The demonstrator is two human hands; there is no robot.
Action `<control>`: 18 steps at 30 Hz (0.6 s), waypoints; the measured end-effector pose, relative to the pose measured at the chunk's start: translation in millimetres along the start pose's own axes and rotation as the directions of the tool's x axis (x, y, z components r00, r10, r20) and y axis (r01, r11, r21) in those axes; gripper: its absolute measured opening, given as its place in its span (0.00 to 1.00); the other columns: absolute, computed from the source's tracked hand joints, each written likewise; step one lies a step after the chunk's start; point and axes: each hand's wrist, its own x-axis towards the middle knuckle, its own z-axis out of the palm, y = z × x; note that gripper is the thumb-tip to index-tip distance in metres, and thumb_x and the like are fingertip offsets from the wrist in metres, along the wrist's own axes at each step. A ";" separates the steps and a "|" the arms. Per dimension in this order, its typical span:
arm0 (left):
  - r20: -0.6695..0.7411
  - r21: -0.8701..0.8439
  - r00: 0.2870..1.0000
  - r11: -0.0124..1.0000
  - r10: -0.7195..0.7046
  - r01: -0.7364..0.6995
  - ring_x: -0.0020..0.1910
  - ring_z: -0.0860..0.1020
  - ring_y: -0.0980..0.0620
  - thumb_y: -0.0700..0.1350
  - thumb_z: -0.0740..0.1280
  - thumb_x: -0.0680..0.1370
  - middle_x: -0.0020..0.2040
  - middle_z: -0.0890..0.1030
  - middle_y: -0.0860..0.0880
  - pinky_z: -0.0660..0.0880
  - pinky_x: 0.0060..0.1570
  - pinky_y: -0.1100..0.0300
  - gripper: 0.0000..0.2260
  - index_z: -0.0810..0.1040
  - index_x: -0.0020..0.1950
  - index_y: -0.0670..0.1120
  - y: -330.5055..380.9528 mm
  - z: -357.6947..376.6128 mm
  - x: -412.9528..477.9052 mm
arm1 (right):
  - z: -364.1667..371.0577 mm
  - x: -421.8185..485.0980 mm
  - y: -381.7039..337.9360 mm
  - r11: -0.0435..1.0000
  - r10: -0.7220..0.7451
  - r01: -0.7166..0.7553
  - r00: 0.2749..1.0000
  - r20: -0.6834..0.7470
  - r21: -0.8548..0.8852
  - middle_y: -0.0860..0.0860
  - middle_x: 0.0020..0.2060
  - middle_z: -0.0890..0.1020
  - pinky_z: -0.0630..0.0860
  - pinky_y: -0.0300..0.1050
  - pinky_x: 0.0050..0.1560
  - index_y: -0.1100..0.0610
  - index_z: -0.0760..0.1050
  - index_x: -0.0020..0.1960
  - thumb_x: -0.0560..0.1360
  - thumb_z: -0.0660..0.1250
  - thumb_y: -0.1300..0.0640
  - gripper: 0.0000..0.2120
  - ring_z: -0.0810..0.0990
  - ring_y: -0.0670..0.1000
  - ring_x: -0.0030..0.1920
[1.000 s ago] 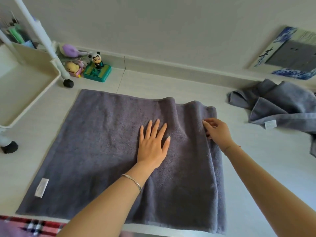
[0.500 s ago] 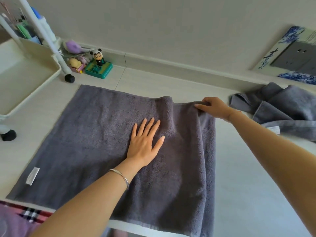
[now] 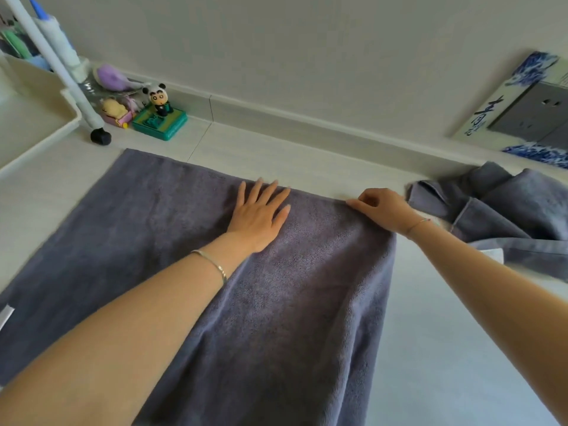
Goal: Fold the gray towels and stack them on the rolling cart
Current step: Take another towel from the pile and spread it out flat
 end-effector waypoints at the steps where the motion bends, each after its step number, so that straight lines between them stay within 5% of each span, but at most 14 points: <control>1: -0.002 -0.004 1.000 1.000 -0.018 0.018 0.77 0.41 0.47 0.58 0.42 0.82 0.79 0.47 0.54 0.36 0.73 0.41 0.24 0.46 0.77 0.57 0.2 5.8 5.6 | 2.9 0.4 -0.1 0.999 -0.045 0.045 0.999 0.006 -0.002 0.48 0.28 0.74 0.68 0.46 0.39 0.54 0.71 0.32 0.74 0.66 0.43 0.19 0.71 0.49 0.33; 7: -0.074 0.002 0.996 0.999 -0.051 0.052 0.77 0.42 0.47 0.61 0.44 0.81 0.78 0.47 0.55 0.38 0.72 0.38 0.24 0.46 0.77 0.60 -3.7 13.0 5.2 | 6.0 -5.8 17.3 0.996 -0.056 0.048 0.992 -0.112 -0.076 0.51 0.22 0.62 0.60 0.47 0.32 0.56 0.58 0.27 0.73 0.65 0.40 0.28 0.62 0.51 0.28; 10: -0.077 0.011 0.996 0.998 -0.054 0.055 0.77 0.42 0.47 0.61 0.44 0.80 0.78 0.47 0.55 0.38 0.72 0.38 0.25 0.47 0.77 0.59 -2.2 12.6 5.7 | 4.2 -7.2 14.4 0.998 -0.050 0.045 0.993 -0.108 -0.044 0.50 0.23 0.63 0.63 0.47 0.35 0.56 0.61 0.28 0.74 0.65 0.39 0.27 0.63 0.51 0.29; 12: -0.083 0.016 0.995 0.998 -0.057 0.059 0.77 0.42 0.47 0.61 0.44 0.80 0.78 0.47 0.55 0.38 0.72 0.38 0.25 0.47 0.77 0.59 -2.3 12.9 5.3 | -1.1 -11.5 18.9 0.981 -0.089 0.066 0.989 -0.120 -0.182 0.49 0.24 0.69 0.65 0.47 0.44 0.54 0.66 0.30 0.74 0.65 0.41 0.22 0.71 0.54 0.32; 14: -0.084 0.026 0.995 0.998 -0.056 0.059 0.77 0.43 0.46 0.61 0.44 0.81 0.78 0.48 0.54 0.38 0.72 0.38 0.24 0.47 0.77 0.59 -2.0 12.9 6.3 | -3.6 -20.1 26.4 0.976 -0.056 0.020 0.986 -0.160 -0.215 0.51 0.35 0.78 0.63 0.47 0.53 0.54 0.74 0.42 0.75 0.65 0.44 0.14 0.77 0.58 0.44; 18: -0.058 0.005 0.997 0.999 -0.054 0.054 0.77 0.42 0.48 0.59 0.43 0.81 0.78 0.47 0.54 0.36 0.72 0.39 0.24 0.46 0.77 0.58 -2.8 12.8 7.3 | 20.2 -55.1 8.7 0.997 -0.081 0.078 0.946 -0.313 -0.022 0.54 0.55 0.77 0.67 0.50 0.61 0.58 0.75 0.59 0.77 0.64 0.47 0.17 0.74 0.57 0.57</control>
